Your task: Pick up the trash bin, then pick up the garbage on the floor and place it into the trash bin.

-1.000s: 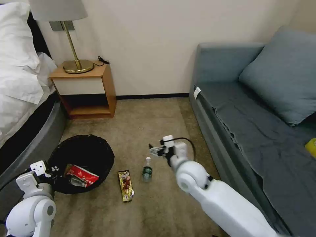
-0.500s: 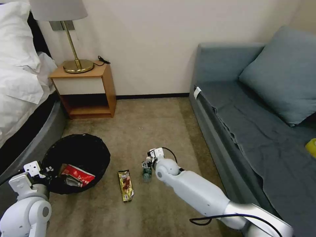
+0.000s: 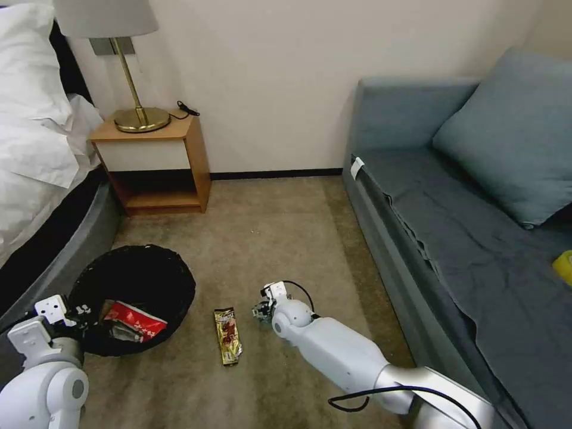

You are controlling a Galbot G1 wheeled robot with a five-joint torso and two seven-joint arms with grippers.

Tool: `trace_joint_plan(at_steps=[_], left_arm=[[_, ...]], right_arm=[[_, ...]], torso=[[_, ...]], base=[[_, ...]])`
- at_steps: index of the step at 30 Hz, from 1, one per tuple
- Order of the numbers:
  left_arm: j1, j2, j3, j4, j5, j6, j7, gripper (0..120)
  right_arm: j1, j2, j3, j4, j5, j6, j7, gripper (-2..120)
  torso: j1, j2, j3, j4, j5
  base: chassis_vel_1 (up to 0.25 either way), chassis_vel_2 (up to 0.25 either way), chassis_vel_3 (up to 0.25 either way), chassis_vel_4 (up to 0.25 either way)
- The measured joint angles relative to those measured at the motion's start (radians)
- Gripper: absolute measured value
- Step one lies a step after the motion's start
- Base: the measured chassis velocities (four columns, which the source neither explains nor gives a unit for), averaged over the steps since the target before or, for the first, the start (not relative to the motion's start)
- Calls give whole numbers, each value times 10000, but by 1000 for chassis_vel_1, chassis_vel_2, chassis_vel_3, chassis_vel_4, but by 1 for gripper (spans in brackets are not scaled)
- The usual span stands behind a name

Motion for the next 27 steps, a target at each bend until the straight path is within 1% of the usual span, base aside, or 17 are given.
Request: trace_joint_plan(at_steps=[5, 8, 11, 19, 21, 22, 24, 26, 27], left_arm=[[35, -41, 0, -56, 25, -1, -1, 2], [63, -56, -22, -116, 44, -8, -3, 2], [74, -56, -51, -159, 45, -11, -4, 2], [119, -102, -51, -245, 46, -27, -5, 2], [121, -104, -44, -284, 46, -35, -3, 2], [124, -103, -44, -301, 46, -41, -4, 2], [130, -102, -45, -323, 46, -44, -4, 2], [150, -100, -49, -358, 46, -50, -4, 2], [150, -100, -49, -358, 46, -50, -4, 2]], right_arm=[[34, 236, 101, -472, -342, 165, -234, 100], [55, 591, 261, -1157, -879, 378, -540, 100], [63, 747, 367, -1454, -1105, 441, -698, 99], [60, 944, 539, -2122, -1780, 677, -1030, 96], [49, 945, 580, -2244, -1918, 726, -1100, 93], [43, 945, 592, -2307, -1979, 763, -1131, 90], [37, 944, 602, -2343, -2018, 788, -1158, 88], [13, 939, 632, -2442, -2104, 855, -1222, 80], [13, 939, 632, -2442, -2104, 855, -1222, 80]], torso=[[0, 0, 0, -1, -1], [0, 0, 0, 0, 0], [0, 0, 0, -1, -1], [0, 0, 0, -1, 0], [0, 0, 0, -1, 0], [0, 0, 0, -1, 0], [0, 0, 0, -1, 0], [0, 0, 0, 0, 0], [0, 0, 0, 0, 0]], base=[[0, 0, 0, 0], [0, 0, 0, 0], [0, 0, 0, 0], [0, 0, 0, 0], [0, 0, 0, 0], [0, 0, 0, 0], [0, 0, 0, 0], [0, 0, 0, 0], [0, 0, 0, 0]])
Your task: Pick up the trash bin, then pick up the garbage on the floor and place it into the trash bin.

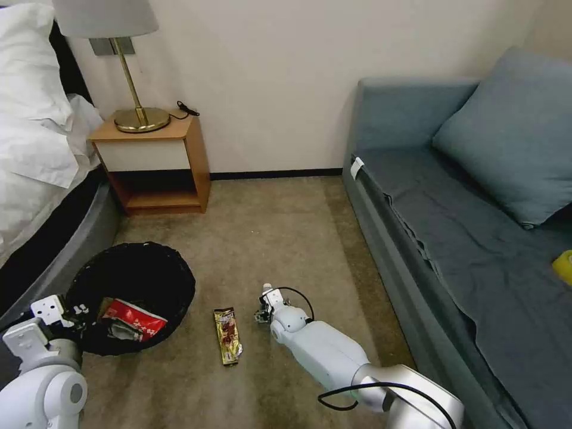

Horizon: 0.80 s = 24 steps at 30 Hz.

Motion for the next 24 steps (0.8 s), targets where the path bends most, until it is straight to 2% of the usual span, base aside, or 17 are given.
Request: trace_joint_plan(at_steps=[9, 13, 14, 15, 17, 21, 24], left_arm=[[50, 13, -38, -47, -1, -31, 3, 2], [55, -2, -20, -54, 0, -41, 4, 2], [55, -2, -20, -54, 0, -41, 4, 2], [55, -12, -5, -54, 4, -43, 5, 2], [54, -22, 28, -44, 23, -48, 8, 2], [52, -22, 59, -41, 26, -48, 8, 2], [23, -3, 71, -23, 10, -48, 8, 2]], right_arm=[[-106, -11, 46, -58, -144, 108, -187, 61], [-140, -14, 25, 99, -150, 128, -258, 42], [-140, -14, 25, 99, -150, 128, -258, 42], [-151, -26, 14, 152, -143, 129, -267, 37], [-194, -189, -37, 401, -101, 129, -271, 28], [-240, -507, -103, 869, 76, 72, -218, 23], [-242, -1239, -141, 1980, 472, -65, 79, 19]], torso=[[0, -1, 0, 0, 0], [0, 0, 0, 0, 0], [0, 0, 0, 0, 0], [0, 0, 0, 1, 0], [0, 0, 0, 1, 1], [0, 0, 0, 1, 0], [0, 0, 0, -1, 1]], base=[[0, 0, 0, 0], [0, 0, 0, 0], [0, 0, 0, 0], [0, 0, 0, 0], [0, 0, 0, 0], [0, 0, 0, 0], [0, 0, 0, 0]])
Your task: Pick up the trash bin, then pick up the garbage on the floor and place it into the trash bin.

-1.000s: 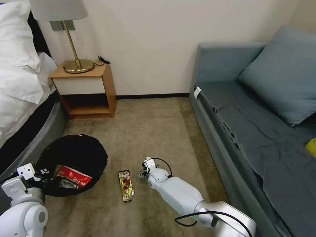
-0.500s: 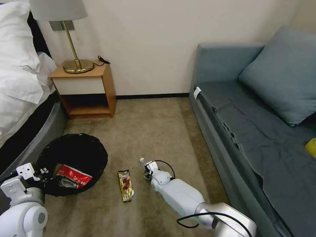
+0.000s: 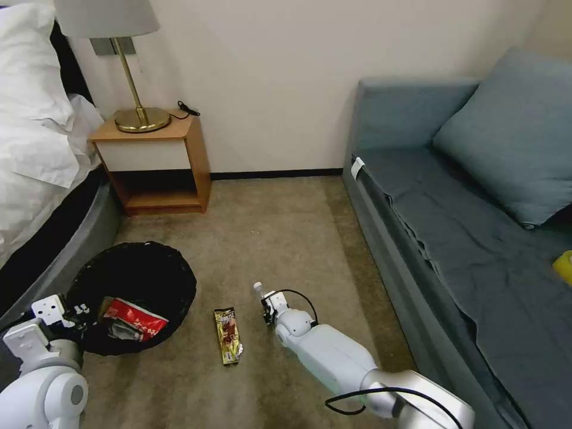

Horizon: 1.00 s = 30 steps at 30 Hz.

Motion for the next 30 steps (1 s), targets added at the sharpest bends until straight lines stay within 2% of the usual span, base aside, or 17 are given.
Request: trace_joint_plan(at_steps=[3, 6, 7, 9, 12, 13, 17, 23, 30], left_arm=[[-9, 35, 2, 4, -27, 0, 1, 2], [-46, 97, 17, 35, -59, 11, 0, 2], [-46, 97, 17, 35, -59, 11, 0, 2], [-83, 117, 106, 103, -64, 18, -4, 2], [-150, 63, 305, 204, -25, 31, -13, 2], [-150, 63, 305, 204, -25, 31, -13, 2], [-217, -39, 446, 318, -13, 41, -17, 2], [-303, -134, 472, 340, -48, 48, -27, 2], [-385, -348, 484, 164, -111, 116, -73, 2]], right_arm=[[66, -341, 74, 522, 157, 11, 58, 19], [257, -995, 417, 2108, 1185, -275, 328, 19], [257, -995, 417, 2108, 1185, -275, 328, 19], [317, -1500, 842, 4421, 2506, -680, 750, 19], [331, -1759, 1252, 7364, 4019, -1137, 1575, 19], [331, -1759, 1252, 7364, 4019, -1137, 1575, 19], [385, -1686, 1130, 9833, 5292, -1469, 2406, 19], [266, -1473, 167, 10812, 5637, -1543, 2844, 19], [18, -916, -1546, 10109, 4971, -1024, 2999, 19]], torso=[[0, 0, 1, 1, 3], [0, 0, 1, -2, 2], [0, 0, 1, -2, 2], [0, 0, 1, 0, 1], [0, 2, 0, 1, 1], [0, 2, 0, 1, 1], [0, 2, -1, 1, -1], [0, 2, -1, 1, -1], [0, 2, 0, 2, -1]], base=[[0, 0, 0, 0], [0, 0, 0, 0], [0, 0, 0, 0], [0, 0, 0, 0], [0, 0, 0, 0], [0, 0, 0, 0], [0, 0, 0, 0], [0, 0, 0, 0], [0, 0, 0, 0]])
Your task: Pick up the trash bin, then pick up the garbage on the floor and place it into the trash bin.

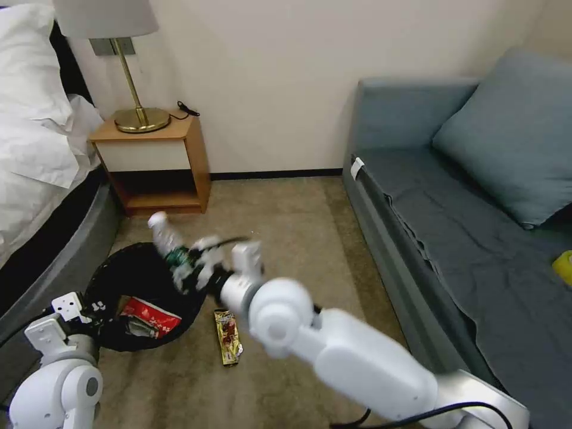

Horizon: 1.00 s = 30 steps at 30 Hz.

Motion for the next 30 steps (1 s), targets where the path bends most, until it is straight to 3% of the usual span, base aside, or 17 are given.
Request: trace_joint_plan(at_steps=[6, 14, 30], left_arm=[[-10, -173, 68, -208, -3, 54, -34, 2], [50, -258, 95, -366, 2, 78, -36, 2], [-7, -209, 134, -326, -10, 80, -3, 2]], right_arm=[[-26, 662, -593, -1180, -793, 403, -36, 19], [16, 1015, -646, -2000, -1275, 678, -216, 23], [31, 719, -507, -1874, -1524, 719, -323, 85]], torso=[[0, 0, 0, 0, 0], [0, 0, 1, 0, -1], [0, -2, 1, -1, 0]], base=[[0, 0, 0, 0], [0, 0, 0, 0], [0, 0, 0, 0]])
